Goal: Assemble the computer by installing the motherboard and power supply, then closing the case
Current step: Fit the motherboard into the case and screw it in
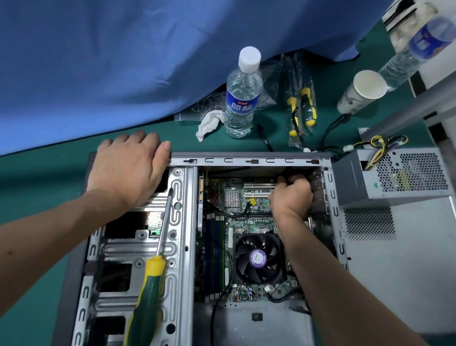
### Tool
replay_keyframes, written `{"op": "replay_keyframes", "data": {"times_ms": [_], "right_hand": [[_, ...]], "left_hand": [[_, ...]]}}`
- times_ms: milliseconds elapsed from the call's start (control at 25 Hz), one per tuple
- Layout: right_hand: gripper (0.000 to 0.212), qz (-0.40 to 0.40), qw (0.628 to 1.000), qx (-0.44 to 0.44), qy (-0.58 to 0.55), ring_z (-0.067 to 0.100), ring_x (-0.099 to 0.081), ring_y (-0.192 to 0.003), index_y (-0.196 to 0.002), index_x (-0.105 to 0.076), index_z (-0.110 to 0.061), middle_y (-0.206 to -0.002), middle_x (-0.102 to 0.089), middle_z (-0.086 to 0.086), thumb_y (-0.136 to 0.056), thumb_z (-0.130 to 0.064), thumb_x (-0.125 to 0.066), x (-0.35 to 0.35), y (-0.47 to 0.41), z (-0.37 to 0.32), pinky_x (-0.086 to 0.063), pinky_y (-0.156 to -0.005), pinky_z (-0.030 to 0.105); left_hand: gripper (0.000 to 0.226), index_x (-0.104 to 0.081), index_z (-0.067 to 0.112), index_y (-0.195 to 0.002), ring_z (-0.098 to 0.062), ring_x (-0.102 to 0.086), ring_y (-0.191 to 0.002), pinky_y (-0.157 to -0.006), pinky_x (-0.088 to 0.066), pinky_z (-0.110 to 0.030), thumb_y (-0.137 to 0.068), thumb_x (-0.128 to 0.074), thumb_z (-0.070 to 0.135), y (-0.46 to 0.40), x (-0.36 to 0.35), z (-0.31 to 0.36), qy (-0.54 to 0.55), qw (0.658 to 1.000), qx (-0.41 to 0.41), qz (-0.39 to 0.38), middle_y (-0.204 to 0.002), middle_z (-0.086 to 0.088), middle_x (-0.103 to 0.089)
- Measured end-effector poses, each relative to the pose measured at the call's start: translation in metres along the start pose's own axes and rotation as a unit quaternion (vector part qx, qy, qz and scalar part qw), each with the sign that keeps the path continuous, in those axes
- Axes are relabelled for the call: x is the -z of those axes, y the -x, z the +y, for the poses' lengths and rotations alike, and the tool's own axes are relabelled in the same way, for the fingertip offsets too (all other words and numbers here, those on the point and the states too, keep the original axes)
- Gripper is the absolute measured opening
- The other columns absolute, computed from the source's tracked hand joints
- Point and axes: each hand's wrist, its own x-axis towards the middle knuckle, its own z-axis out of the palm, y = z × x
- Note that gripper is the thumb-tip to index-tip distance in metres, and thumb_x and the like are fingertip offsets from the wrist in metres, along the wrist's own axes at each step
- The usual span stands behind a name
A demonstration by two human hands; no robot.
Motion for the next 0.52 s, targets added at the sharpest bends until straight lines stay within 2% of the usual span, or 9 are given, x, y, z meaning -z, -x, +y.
{"op": "replay_keyframes", "data": {"times_ms": [160,320,520], "right_hand": [[0.016,0.007,0.999,0.018,0.038,0.034,-0.07,-0.089,-0.098,-0.06,-0.011,-0.097,-0.072,0.016,-0.098,-0.026,-0.059,0.0014,0.0042,0.0003,-0.057,-0.082,0.045],[0.017,-0.001,0.999,0.018,0.027,0.037,-0.07,-0.086,-0.095,-0.051,-0.011,-0.096,-0.071,0.017,-0.098,-0.027,-0.057,-0.0005,0.0061,0.0033,-0.057,-0.08,0.052],[0.013,0.029,0.999,0.022,0.024,0.037,-0.069,-0.088,-0.094,-0.063,-0.008,-0.098,-0.072,0.018,-0.095,-0.021,-0.061,-0.0024,0.0007,0.0005,-0.057,-0.082,0.047]], "left_hand": [[0.058,-0.055,0.013,-0.093,-0.039,-0.059,-0.087,-0.079,-0.042,-0.048,-0.1,-0.011,0.049,0.0002,0.0007,0.0003,0.001,1.0,-0.002,-0.001,-0.094,-0.015,-0.063],[0.06,-0.056,0.012,-0.095,-0.039,-0.059,-0.088,-0.08,-0.043,-0.048,-0.099,-0.01,0.05,0.0003,0.0001,0.0003,0.003,1.0,-0.002,0.002,-0.095,-0.015,-0.063],[0.059,-0.055,0.013,-0.095,-0.039,-0.059,-0.089,-0.081,-0.043,-0.048,-0.1,-0.01,0.05,-0.0008,-0.0002,-0.0014,0.003,1.0,-0.001,0.0,-0.096,-0.015,-0.063]]}}
